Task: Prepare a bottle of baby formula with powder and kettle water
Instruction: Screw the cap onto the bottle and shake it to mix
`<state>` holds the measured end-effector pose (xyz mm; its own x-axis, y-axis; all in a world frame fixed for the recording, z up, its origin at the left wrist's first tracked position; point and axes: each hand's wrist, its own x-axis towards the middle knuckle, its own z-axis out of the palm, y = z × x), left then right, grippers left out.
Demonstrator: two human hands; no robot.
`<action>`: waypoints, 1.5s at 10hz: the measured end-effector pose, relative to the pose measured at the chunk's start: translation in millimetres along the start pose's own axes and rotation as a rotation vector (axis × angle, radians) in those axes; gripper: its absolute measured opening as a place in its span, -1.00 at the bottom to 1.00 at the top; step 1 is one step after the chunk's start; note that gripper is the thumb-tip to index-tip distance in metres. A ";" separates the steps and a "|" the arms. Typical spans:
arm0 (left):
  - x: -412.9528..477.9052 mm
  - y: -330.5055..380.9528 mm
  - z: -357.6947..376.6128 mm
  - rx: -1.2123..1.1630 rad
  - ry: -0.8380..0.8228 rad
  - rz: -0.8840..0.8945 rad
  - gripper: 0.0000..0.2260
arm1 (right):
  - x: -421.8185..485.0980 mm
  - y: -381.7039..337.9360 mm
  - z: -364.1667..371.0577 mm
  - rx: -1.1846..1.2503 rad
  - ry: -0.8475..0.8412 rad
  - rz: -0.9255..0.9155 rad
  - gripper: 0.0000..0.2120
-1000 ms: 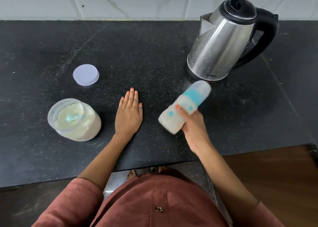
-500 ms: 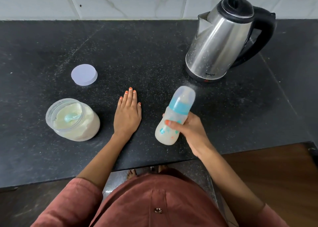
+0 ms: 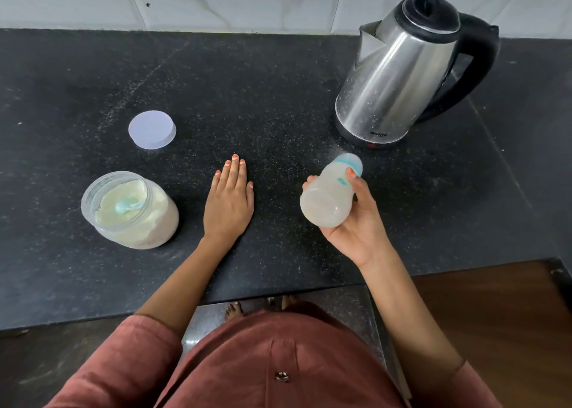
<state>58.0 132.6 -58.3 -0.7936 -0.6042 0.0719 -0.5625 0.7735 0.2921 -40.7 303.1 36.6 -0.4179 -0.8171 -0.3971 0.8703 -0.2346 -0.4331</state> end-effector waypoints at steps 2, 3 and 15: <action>-0.2 0.2 -0.2 0.015 -0.004 0.000 -0.57 | -3.6 -2.0 5.8 0.211 -0.053 0.156 -0.31; -0.1 0.0 -0.3 0.013 -0.003 0.002 -0.57 | -5.9 -3.5 6.6 0.327 -0.049 0.223 -0.38; -0.8 0.8 -2.4 -0.008 -0.005 0.001 -0.57 | -15.5 -17.0 25.9 -1.126 0.413 -0.512 -0.72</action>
<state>58.7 133.3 -55.9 -0.7953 -0.6025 0.0669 -0.5600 0.7724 0.2998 -42.3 306.0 71.0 -0.8590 -0.4987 -0.1160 -0.0222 0.2627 -0.9646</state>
